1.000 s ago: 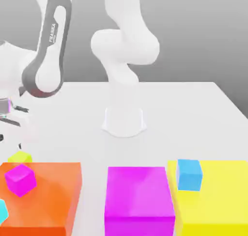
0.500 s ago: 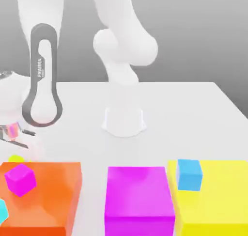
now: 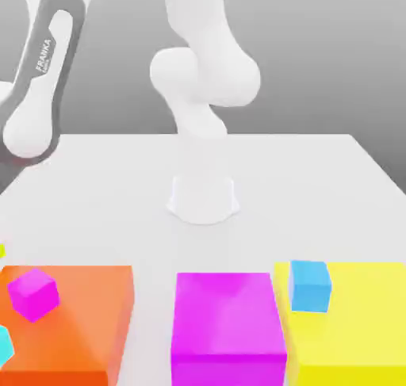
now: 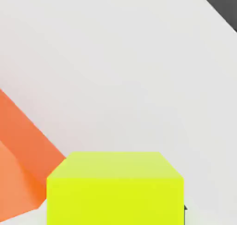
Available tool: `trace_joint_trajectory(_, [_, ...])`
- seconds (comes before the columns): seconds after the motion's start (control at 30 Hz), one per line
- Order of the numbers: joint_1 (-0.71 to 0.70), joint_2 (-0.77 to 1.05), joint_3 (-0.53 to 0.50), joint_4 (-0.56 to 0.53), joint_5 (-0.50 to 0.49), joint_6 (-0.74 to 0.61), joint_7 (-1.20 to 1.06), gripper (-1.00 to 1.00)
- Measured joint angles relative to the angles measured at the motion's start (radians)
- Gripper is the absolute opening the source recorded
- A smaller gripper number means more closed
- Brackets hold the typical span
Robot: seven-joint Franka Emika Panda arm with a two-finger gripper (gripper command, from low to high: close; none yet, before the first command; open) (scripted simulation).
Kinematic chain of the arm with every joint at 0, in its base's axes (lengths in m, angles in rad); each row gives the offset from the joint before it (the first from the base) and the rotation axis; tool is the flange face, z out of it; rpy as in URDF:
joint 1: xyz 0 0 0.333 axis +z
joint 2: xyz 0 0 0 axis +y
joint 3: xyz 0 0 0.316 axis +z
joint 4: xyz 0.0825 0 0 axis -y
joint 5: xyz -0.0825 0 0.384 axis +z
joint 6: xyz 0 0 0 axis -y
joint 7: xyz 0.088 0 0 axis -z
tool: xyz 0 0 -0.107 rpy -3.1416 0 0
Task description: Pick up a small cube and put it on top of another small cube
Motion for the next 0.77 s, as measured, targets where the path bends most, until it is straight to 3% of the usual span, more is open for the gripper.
trace_joint_trajectory(0.5, [0.221,0.021,0.082,0.299,-0.030,-0.267,0.458,-1.00])
trace_joint_trajectory(0.6, [0.240,0.080,0.110,0.280,-0.009,-0.204,0.450,-1.00])
trace_joint_trajectory(0.63, [0.237,0.108,0.118,0.272,0.000,-0.170,0.445,1.00])
trace_joint_trajectory(0.77, [0.237,0.108,0.118,0.272,0.000,-0.170,0.445,1.00])
